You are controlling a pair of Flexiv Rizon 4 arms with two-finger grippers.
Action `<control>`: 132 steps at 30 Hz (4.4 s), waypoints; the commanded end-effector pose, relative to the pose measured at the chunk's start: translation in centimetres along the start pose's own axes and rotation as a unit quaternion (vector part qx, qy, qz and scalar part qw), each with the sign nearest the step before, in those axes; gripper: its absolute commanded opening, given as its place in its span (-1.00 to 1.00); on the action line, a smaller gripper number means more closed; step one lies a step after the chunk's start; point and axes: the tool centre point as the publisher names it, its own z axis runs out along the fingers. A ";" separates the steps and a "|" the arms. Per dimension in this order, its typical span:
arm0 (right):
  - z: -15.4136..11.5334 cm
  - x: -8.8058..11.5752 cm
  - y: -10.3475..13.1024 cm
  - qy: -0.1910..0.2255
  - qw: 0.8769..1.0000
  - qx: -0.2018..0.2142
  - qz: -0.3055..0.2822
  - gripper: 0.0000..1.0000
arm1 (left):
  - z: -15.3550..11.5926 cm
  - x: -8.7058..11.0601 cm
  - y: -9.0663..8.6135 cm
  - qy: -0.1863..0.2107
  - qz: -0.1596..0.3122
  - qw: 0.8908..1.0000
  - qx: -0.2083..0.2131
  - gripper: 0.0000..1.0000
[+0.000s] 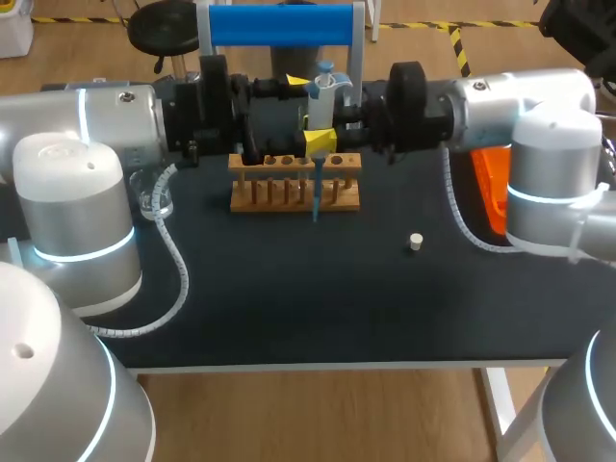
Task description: Invert the test tube, pick up the pipette, mount the tip to pipette, aspirate from beaker and dispense into the tube, eject the tip, return the pipette, and cap with the stopper.
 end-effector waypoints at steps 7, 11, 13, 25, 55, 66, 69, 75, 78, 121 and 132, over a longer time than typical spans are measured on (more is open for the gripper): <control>-1.9 -0.1 0.0 0.028 1.000 0.006 -0.009 -1.00 | 0.0 0.0 0.1 0.000 0.000 1.000 0.001 1.00; -2.7 0.0 -0.1 0.033 0.999 0.010 -0.010 -1.00 | 0.0 0.0 0.1 0.000 0.000 1.000 0.001 1.00; -3.1 0.0 -0.1 0.036 0.999 0.010 -0.011 -1.00 | 0.0 0.0 0.1 0.000 0.000 1.000 0.001 1.00; -5.3 -0.2 0.0 0.043 0.999 0.008 -0.020 -1.00 | 0.0 0.0 0.1 0.000 0.000 1.000 0.001 1.00; -8.5 -1.1 -0.6 0.019 0.999 0.004 -0.030 -1.00 | 0.0 0.0 0.1 0.000 0.000 1.000 0.001 1.00; -8.5 -1.1 -0.6 0.019 0.999 0.004 -0.030 -1.00 | 0.0 0.0 0.1 0.000 0.000 1.000 0.001 1.00; -8.5 -1.1 -0.6 0.019 0.999 0.004 -0.030 -1.00 | 0.0 0.0 0.1 0.000 0.000 1.000 0.001 1.00; -8.5 -1.1 -0.6 0.019 0.999 0.004 -0.030 -1.00 | 0.0 0.0 0.1 0.000 0.000 1.000 0.001 1.00; -8.5 -1.1 -0.6 0.019 0.999 0.004 -0.030 -1.00 | 0.0 0.0 0.1 0.000 0.000 1.000 0.001 1.00; -30.7 -2.9 3.9 -0.021 0.999 0.014 -0.040 -1.00 | 0.0 0.0 0.1 0.000 0.000 1.000 0.001 1.00; -34.6 -2.9 3.8 -0.012 0.999 0.009 -0.047 -1.00 | 0.0 0.0 0.1 0.000 0.000 1.000 0.001 1.00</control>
